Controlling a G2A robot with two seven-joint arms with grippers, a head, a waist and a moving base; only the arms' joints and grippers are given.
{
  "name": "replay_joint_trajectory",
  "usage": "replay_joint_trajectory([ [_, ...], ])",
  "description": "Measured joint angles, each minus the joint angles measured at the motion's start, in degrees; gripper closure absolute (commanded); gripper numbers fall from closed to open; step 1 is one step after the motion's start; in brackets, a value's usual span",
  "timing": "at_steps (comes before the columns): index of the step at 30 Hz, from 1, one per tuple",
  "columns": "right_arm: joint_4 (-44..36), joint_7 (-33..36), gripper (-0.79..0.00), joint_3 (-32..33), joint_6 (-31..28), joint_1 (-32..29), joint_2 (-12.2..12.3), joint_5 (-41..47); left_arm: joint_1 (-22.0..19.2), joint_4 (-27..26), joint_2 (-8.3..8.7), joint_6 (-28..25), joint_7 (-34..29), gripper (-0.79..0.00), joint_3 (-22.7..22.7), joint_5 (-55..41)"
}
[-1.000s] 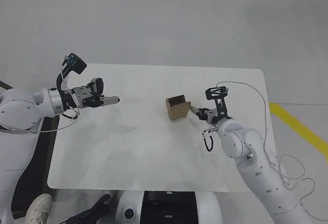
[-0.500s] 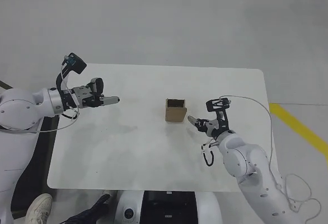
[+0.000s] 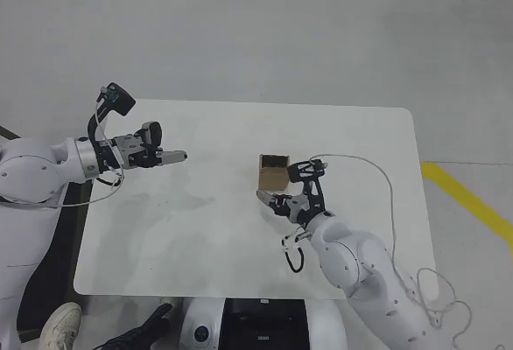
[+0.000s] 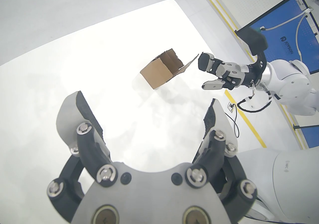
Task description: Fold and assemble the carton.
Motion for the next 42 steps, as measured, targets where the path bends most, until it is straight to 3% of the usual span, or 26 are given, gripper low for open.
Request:
replay_joint_trajectory([
  [7,5.23,-0.28,-0.785,-3.55,7.66,5.84,-2.40,4.14,0.00,0.00,0.00,0.00,0.00,-0.785,0.00,0.00],
  [18,11.71,-1.75,-0.785,-3.73,12.72,10.81,-4.53,7.60,0.00,0.00,0.00,0.00,0.00,-0.785,0.00,0.00],
  [27,10.04,0.01,-0.785,1.12,12.99,7.33,-3.52,3.91,0.00,0.00,0.00,0.00,0.00,-0.785,0.00,0.00],
  [42,1.76,0.45,-0.785,13.95,10.24,-5.29,-0.96,-0.38,0.00,0.00,0.00,0.00,0.00,-0.785,0.00,0.00],
])
